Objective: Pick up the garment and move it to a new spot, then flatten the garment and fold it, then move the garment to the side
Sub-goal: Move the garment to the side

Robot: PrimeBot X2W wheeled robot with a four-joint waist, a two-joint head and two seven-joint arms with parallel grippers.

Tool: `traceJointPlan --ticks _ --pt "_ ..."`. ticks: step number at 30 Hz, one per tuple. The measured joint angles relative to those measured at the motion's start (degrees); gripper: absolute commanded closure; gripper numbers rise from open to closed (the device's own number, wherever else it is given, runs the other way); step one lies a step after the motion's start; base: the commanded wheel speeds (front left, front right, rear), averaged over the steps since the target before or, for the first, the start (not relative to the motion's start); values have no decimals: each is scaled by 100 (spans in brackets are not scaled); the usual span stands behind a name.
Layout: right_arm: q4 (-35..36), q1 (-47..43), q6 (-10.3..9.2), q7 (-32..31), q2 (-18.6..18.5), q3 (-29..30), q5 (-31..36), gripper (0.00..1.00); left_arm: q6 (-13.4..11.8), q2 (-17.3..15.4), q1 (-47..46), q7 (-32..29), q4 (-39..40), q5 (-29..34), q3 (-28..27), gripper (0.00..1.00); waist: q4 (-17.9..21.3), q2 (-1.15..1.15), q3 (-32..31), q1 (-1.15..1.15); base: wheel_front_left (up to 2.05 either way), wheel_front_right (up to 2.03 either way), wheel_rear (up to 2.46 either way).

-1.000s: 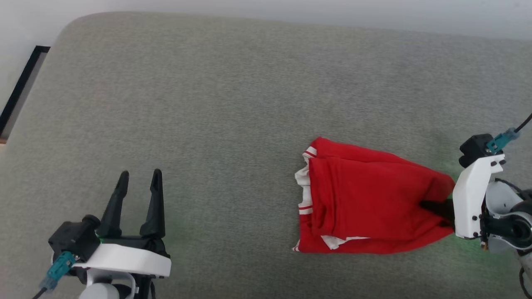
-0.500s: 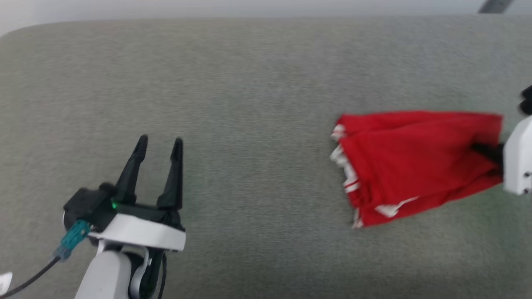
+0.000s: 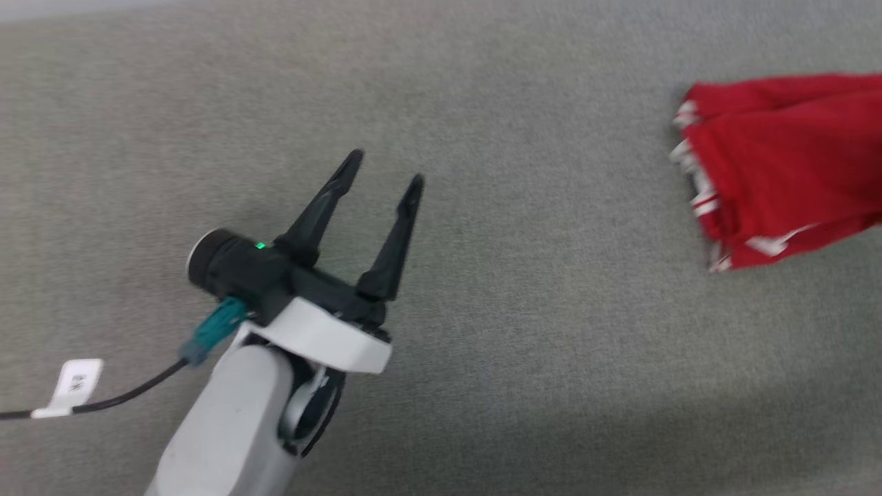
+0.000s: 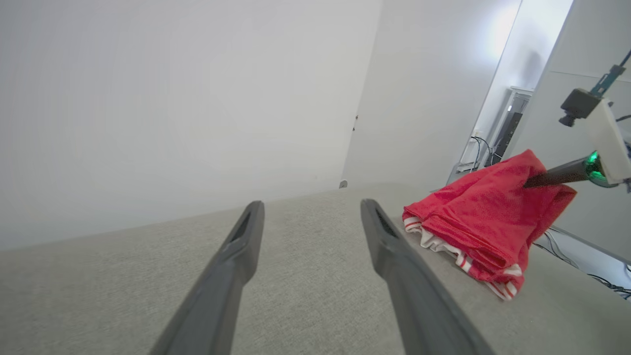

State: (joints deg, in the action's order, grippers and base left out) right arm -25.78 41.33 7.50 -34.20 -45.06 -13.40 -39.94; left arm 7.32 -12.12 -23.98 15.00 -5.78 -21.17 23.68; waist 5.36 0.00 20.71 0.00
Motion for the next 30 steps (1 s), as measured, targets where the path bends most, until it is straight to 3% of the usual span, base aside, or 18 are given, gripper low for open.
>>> traceJointPlan --ticks 6,12,20,21,23,24,30 --pt "-575 458 0 559 -182 -97 392 100 0 9 -472 0 -78 2 661 0 175 0 320 0 0 0 0" --pt "-1227 811 0 1150 -215 -244 771 100 0 77 -787 -1 -126 -31 957 0 224 0 628 0 0 0 0" --pt "-2159 1246 0 1928 80 -494 1159 100 0 40 -973 -1 -138 -48 1095 0 152 0 933 0 0 0 0" --pt "-2282 1310 0 2002 120 -509 1211 89 0 35 -977 -1 -142 -49 1095 0 137 0 950 0 0 0 0" --pt "-2402 1370 0 2078 166 -509 1241 51 0 31 -980 -1 -146 -58 1087 0 124 0 963 0 0 0 0" --pt "-2496 1434 0 2123 216 -536 1259 0 0 24 -981 0 -149 -63 1071 0 114 0 969 0 0 0 0" --pt "-2848 1719 0 2453 438 -646 1232 0 0 -41 -967 -1 -174 -147 811 0 131 0 908 0 0 0 0"
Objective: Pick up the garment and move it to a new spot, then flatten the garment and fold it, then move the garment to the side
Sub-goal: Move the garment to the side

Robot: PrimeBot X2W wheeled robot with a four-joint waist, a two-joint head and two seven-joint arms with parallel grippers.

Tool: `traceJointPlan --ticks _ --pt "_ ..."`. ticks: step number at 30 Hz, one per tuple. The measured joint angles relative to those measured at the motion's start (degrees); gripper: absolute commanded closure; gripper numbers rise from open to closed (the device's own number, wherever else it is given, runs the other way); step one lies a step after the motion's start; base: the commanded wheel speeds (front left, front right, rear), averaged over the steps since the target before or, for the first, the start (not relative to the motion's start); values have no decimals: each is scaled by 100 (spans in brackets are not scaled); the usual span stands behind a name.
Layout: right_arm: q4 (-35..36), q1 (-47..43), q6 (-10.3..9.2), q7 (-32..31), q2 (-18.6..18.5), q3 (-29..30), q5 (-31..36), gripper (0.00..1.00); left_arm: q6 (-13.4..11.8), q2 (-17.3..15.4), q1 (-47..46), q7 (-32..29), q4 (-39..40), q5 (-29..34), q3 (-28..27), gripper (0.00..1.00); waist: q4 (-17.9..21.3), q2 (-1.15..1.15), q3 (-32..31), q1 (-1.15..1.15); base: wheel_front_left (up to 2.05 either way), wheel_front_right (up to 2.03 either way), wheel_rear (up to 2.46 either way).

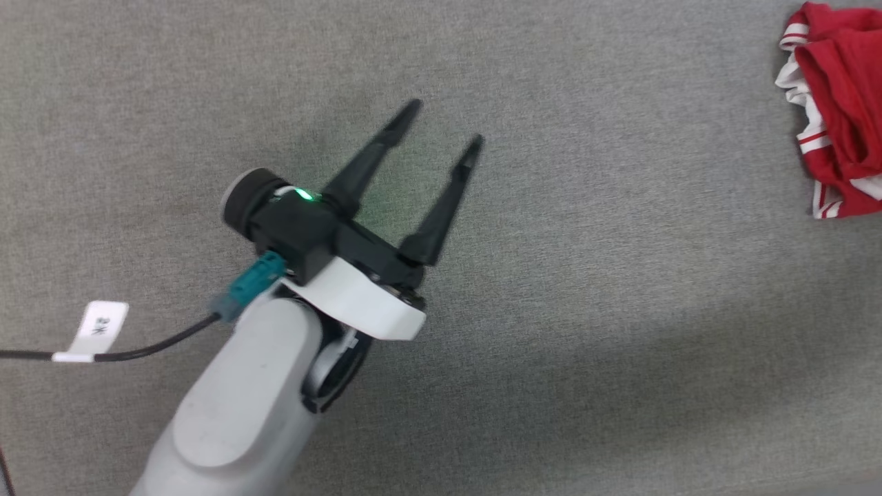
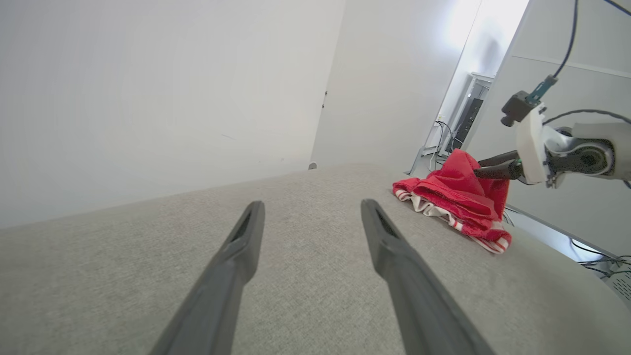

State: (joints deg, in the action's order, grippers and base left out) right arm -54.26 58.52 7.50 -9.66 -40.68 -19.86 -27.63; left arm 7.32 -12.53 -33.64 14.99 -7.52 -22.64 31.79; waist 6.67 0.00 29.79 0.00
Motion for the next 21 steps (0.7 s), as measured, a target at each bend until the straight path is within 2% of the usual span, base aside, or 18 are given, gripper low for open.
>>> traceJointPlan --ticks 12,21 --pt "-88 138 0 455 40 -349 -592 0 0 -152 491 1 25 -58 -1012 0 64 0 -497 0 0 0 0" --pt "322 -197 0 1244 331 -438 -1151 0 0 -65 1131 1 68 175 -1970 0 65 0 -1045 0 0 0 0"
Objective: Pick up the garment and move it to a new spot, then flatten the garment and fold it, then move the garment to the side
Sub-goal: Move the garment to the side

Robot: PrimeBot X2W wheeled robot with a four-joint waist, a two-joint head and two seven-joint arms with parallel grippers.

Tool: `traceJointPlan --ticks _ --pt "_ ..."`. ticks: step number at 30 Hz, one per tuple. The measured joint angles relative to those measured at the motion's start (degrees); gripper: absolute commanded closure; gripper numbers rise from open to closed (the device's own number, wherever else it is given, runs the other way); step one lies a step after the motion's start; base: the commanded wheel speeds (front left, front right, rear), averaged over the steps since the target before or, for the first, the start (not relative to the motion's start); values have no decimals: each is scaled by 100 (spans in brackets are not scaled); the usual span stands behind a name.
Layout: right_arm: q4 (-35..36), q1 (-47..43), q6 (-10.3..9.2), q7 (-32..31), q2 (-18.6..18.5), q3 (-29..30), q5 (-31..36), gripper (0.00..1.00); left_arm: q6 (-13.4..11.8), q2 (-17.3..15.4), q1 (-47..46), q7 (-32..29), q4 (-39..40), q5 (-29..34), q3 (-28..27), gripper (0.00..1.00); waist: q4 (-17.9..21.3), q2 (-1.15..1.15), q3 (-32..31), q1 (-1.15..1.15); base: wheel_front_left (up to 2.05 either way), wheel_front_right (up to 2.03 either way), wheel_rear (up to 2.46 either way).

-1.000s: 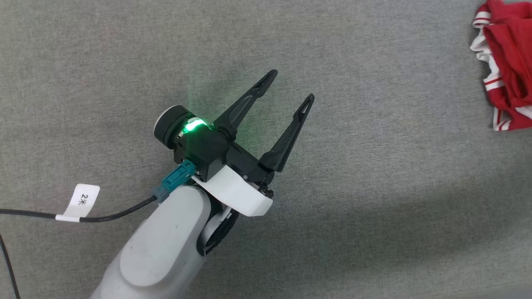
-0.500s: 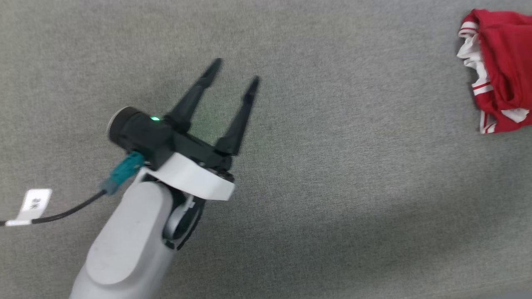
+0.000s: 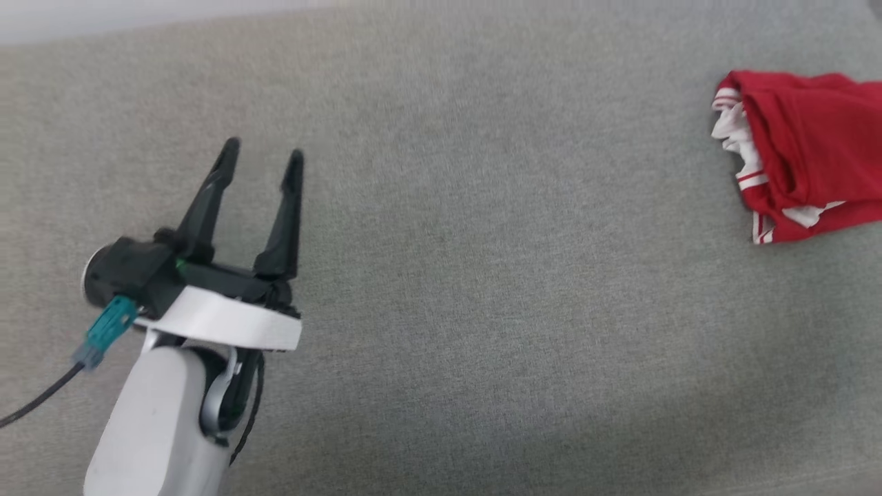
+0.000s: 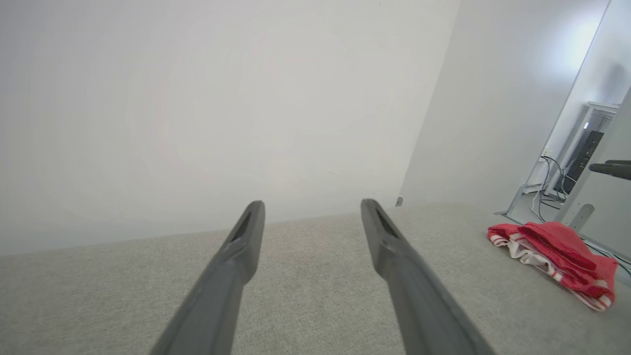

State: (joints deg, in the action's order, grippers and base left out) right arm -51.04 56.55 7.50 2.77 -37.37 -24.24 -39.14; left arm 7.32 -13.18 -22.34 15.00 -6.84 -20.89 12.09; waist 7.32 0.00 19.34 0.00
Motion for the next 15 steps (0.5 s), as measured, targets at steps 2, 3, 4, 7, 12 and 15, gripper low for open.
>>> traceJointPlan --ticks 2,3,4,7,12,15 --pt "129 -148 0 245 53 -37 -51 0 0 33 134 0 22 67 -159 0 -17 0 -122 0 0 0 0" --pt "189 -238 0 334 104 -53 -111 0 0 53 208 -1 22 116 -249 0 -29 0 -185 0 0 0 0" --pt "327 -444 0 517 193 -147 -124 0 0 91 360 0 47 174 -420 0 -55 0 -304 0 0 0 0" --pt "506 -724 0 777 281 -166 -216 0 0 125 559 0 54 272 -603 0 -109 0 -476 0 0 0 0" --pt "826 -1309 0 1050 452 -158 -265 0 0 182 999 0 83 350 -829 0 -224 0 -757 0 0 0 0" --pt "1029 -1633 -1 1156 469 -10 -230 0 1 213 1223 0 146 394 -942 0 -326 0 -896 0 0 0 0"
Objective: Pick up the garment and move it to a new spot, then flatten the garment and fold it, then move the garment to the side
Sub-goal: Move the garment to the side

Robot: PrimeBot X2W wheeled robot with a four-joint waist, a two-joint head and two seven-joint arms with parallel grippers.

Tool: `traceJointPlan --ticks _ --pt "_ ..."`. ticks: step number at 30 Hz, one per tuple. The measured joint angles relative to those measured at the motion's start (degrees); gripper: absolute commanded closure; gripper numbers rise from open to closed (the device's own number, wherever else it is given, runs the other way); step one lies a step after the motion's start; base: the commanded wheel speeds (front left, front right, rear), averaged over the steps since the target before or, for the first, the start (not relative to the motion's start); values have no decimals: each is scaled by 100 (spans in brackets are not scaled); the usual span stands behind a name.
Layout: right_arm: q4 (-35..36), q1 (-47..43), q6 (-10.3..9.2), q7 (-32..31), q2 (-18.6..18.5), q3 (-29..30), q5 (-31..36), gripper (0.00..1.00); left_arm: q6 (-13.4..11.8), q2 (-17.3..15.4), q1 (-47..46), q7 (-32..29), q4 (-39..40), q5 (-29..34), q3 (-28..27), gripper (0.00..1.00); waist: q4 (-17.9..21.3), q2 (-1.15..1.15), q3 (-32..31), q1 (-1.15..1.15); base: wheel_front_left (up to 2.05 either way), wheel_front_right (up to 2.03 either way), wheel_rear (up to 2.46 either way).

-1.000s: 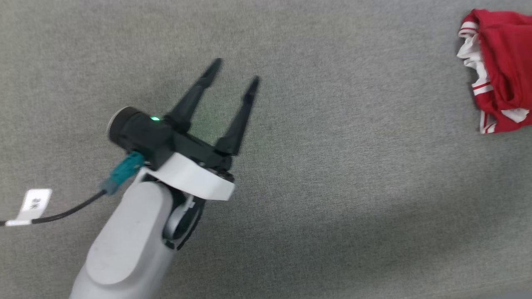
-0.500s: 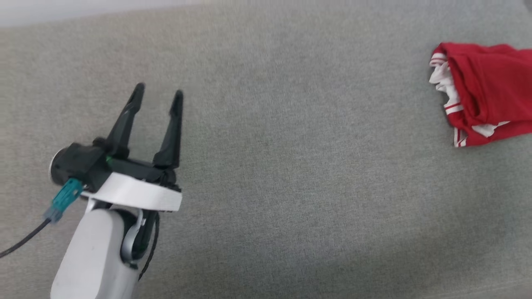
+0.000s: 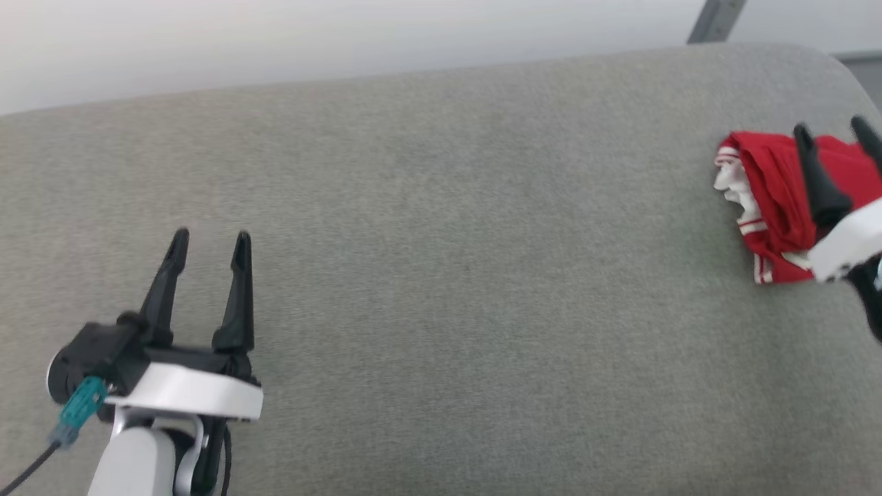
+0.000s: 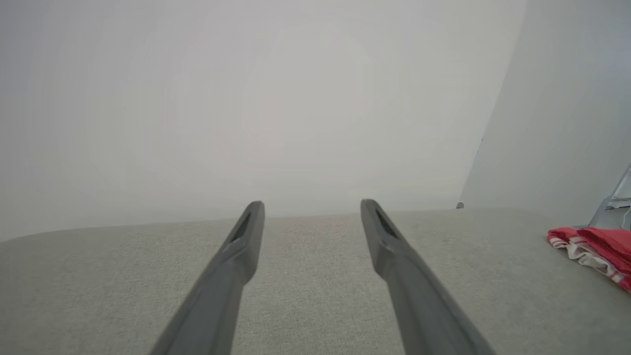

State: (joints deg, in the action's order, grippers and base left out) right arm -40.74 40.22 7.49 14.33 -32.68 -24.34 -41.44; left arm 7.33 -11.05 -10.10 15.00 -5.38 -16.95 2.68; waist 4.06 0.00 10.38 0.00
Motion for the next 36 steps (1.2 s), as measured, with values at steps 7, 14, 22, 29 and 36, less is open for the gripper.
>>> traceJointPlan --ticks 7,14,22,29,36 --pt "745 -916 1 58 224 672 422 0 -1 46 494 0 53 40 -237 0 -252 0 -273 0 0 0 0" --pt "1650 -2064 1 62 747 1493 1042 0 0 162 985 0 122 40 -397 0 -444 0 -588 0 0 0 0" --pt "2298 -3064 1 63 1271 1976 1428 0 0 316 1454 0 186 89 -526 0 -545 0 -943 0 0 0 0" --pt "2643 -3617 1 63 1503 2230 1560 0 -1 366 1688 0 207 93 -567 0 -563 0 -1149 0 0 0 0" --pt "2907 -4034 0 63 1722 2415 1634 0 -1 452 1887 0 282 137 -638 0 -531 0 -1248 0 0 0 0"
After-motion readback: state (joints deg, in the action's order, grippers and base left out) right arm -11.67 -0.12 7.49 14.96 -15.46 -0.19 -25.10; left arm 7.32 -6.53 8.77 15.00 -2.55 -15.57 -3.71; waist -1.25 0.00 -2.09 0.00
